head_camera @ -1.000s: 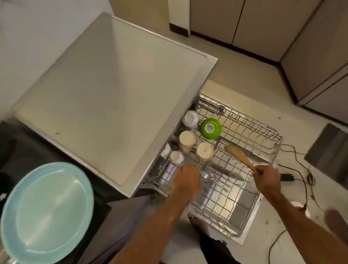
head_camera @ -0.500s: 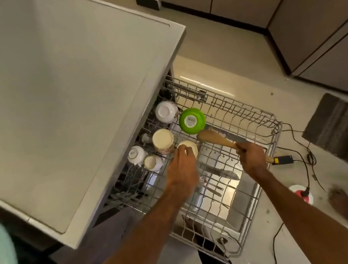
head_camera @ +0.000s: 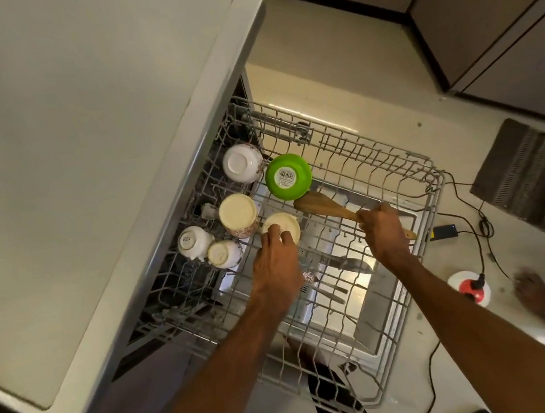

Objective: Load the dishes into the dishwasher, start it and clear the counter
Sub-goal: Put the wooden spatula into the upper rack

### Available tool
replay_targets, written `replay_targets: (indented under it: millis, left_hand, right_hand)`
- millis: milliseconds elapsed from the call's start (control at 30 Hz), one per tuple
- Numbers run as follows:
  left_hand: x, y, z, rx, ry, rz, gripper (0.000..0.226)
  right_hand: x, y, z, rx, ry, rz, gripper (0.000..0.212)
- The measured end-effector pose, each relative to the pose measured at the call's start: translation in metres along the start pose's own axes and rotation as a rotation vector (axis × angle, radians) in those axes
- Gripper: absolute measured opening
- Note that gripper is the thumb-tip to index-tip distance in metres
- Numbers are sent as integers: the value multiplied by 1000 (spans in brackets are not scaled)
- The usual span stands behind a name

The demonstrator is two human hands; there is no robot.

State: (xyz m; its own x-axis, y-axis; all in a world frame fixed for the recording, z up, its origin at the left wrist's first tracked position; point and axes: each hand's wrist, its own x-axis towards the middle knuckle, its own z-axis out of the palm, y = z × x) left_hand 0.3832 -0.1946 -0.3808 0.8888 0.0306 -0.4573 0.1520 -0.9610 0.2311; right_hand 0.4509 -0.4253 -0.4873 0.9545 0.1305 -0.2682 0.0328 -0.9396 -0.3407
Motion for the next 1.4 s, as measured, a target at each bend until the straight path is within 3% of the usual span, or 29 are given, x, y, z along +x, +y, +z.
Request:
replay_targets:
  millis: [333,500,833,1167,1300,1400]
  left_hand:
    - [-2,-2,13,-24,60,-24,70]
    - [-1,-4,14,-46,76,-25,69]
    - [-3,-7,23,-65,97,-29,69]
    - [-13,-12,19,-259,123,2,56]
    - [-42,-20,18,-359,236,-3,41]
    - [-86,-22,3,-431,359,-50,43]
  right_hand:
    - [14,-1,7,-177,-29,94,8]
    - [14,-7,9,-65,-62,169,11]
    - [12,1,12,4,-66,132,13]
    - [-8,-14,6,122,99,191,15]
    - [-42,-46,-10,301,313,186,18]
    - [-81,-90,-24,424,354,90,17]
